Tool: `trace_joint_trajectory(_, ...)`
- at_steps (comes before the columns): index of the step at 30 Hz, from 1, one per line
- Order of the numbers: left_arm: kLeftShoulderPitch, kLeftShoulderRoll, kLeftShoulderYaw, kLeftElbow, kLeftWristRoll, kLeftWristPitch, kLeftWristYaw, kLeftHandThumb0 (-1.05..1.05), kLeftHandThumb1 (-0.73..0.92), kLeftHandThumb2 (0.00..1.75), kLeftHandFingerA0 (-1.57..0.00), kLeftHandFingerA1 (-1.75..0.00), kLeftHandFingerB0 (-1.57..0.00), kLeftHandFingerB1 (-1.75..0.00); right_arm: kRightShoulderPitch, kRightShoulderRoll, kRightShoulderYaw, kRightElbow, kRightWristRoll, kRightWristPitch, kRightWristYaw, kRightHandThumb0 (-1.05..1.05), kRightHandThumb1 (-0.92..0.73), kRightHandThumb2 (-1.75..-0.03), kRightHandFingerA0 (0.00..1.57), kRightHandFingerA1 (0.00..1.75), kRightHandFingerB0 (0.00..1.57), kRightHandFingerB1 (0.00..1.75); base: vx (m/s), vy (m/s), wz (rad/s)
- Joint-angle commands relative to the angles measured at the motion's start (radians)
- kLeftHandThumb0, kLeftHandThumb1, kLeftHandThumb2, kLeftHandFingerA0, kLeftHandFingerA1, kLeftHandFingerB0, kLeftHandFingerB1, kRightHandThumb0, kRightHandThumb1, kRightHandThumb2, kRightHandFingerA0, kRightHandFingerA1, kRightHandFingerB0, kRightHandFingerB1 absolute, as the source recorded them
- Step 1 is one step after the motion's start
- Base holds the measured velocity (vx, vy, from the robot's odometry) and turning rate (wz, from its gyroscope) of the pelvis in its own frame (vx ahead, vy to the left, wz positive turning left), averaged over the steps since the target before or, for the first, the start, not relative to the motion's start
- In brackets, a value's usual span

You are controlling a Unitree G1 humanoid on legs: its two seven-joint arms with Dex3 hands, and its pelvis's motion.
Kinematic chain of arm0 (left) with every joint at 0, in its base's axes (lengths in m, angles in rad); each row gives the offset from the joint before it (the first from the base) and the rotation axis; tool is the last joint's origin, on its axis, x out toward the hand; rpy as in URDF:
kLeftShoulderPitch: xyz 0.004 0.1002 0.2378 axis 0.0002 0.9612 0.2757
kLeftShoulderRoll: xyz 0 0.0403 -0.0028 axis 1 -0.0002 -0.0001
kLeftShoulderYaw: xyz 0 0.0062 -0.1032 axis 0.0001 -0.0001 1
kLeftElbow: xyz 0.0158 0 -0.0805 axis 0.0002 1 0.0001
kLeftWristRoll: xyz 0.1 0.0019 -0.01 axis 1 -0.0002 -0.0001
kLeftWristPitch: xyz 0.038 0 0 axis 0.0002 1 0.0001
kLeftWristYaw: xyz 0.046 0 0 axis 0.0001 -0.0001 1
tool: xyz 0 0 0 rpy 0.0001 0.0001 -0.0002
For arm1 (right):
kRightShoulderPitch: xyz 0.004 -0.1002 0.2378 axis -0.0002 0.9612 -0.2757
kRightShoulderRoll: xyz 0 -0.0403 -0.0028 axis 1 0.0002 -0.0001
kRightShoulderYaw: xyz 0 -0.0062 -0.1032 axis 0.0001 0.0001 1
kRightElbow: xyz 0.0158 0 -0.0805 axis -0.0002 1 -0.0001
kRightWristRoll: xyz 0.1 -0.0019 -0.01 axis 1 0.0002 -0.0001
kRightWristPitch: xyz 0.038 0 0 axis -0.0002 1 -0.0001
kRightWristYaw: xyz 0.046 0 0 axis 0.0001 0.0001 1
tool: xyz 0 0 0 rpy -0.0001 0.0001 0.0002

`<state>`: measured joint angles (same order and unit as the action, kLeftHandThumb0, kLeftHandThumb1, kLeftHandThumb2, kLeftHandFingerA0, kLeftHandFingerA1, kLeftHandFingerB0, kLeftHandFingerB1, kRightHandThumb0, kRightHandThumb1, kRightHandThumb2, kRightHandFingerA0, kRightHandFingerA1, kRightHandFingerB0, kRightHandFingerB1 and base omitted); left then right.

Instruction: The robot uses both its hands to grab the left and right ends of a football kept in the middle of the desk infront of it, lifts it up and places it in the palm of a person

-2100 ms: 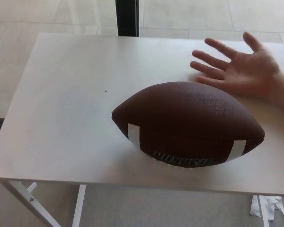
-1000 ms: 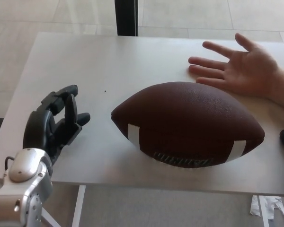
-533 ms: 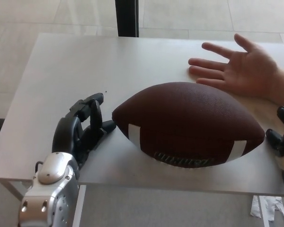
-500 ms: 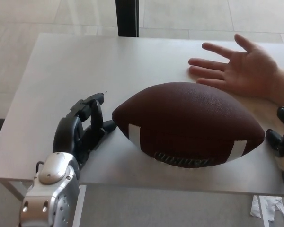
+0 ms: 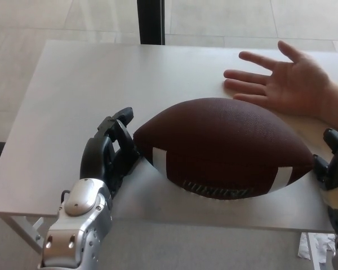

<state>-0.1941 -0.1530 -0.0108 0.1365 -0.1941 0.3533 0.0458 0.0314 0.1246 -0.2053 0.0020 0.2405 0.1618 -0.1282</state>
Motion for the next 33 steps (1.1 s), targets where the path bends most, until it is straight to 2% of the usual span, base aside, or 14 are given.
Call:
trace_joint_trajectory(1,0.012,0.004,0.002,0.024,0.020,0.015,0.010,-0.97,0.91,1.30,-0.30,-0.63,-0.07,-0.37,0.020,0.006,0.000,0.016,0.000,0.021,-0.006,-1.02,-0.92,-0.75,0.52,0.55,0.41,0.35,0.00,0.000,0.00)
trace_joint_trajectory(25,0.013,0.003,0.007,0.024,0.024,0.014,0.007,-0.97,0.91,1.30,-0.30,-0.63,-0.07,-0.37,0.018,0.007,0.002,0.018,-0.001,0.020,-0.007,-1.02,-0.92,-0.75,0.52,0.55,0.41,0.35,0.00,0.000,0.00)
trace_joint_trajectory(26,0.002,-0.008,-0.045,0.048,0.041,0.060,-0.012,-0.88,0.87,1.24,-0.35,-0.72,-0.15,-0.46,-0.069,-0.048,0.120,-0.016,-0.059,0.115,0.059,-1.02,-0.92,-0.78,0.38,0.56,0.23,0.37,0.00,0.000,0.00)
trace_joint_trajectory(29,-0.001,0.033,-0.055,0.047,0.050,0.059,-0.036,-0.87,0.87,1.24,-0.30,-0.68,-0.12,-0.45,-0.072,-0.071,0.114,-0.011,-0.033,0.127,0.058,-1.02,-0.92,-0.76,0.38,0.53,0.24,0.35,0.00,0.000,0.00)
trace_joint_trajectory(33,-0.028,0.059,-0.060,0.052,0.060,0.069,-0.033,-0.88,0.87,1.25,-0.32,-0.68,-0.14,-0.46,-0.081,-0.086,0.112,-0.003,-0.025,0.127,0.062,-1.01,-0.92,-0.77,0.39,0.54,0.24,0.35,0.00,0.000,0.00)
